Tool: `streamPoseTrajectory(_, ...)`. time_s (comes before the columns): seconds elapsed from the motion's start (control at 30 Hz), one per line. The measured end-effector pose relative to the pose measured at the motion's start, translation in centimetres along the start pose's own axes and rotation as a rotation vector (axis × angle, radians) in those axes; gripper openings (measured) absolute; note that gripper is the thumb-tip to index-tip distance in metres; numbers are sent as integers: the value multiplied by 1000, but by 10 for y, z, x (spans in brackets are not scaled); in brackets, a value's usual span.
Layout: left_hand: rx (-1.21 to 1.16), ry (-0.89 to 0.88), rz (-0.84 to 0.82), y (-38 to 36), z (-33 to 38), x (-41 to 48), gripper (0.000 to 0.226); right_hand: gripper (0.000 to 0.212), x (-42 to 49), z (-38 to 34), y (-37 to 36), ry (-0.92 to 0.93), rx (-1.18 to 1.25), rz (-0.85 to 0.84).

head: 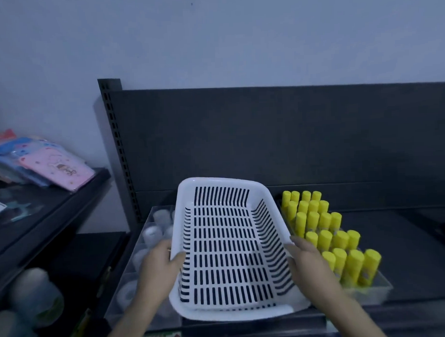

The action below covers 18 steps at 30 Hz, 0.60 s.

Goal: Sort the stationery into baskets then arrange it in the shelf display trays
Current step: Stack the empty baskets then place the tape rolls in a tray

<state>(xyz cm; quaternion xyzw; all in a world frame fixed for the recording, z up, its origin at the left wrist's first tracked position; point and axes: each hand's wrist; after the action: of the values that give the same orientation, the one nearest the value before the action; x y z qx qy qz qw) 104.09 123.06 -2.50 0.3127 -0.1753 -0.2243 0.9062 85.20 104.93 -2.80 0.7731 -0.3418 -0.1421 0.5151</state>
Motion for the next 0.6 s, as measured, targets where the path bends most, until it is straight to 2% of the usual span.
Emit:
streamPoseTrajectory(0.13,-118,16,23,28,-6,-22,5,50,-27,-16,15,44,133,155)
streamPoseTrajectory(0.33,-264,-19,30,41,1,-61,1,56,-72,-23,31,-43,322,226)
streamPoseTrajectory(0.6,-320,-101,-35,15,44,-104,27,55,-138,17,66,-187,400,371)
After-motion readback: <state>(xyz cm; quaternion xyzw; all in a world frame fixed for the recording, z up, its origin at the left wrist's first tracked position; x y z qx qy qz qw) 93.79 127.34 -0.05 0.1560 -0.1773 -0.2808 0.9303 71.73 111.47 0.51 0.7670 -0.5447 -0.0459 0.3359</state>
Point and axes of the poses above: each hand's wrist, its own x-axis towards the middle knuckle, its own y-axis out of the back of the hand, z = x × y, and after that the axes turned 8 degrees about x, right-handed
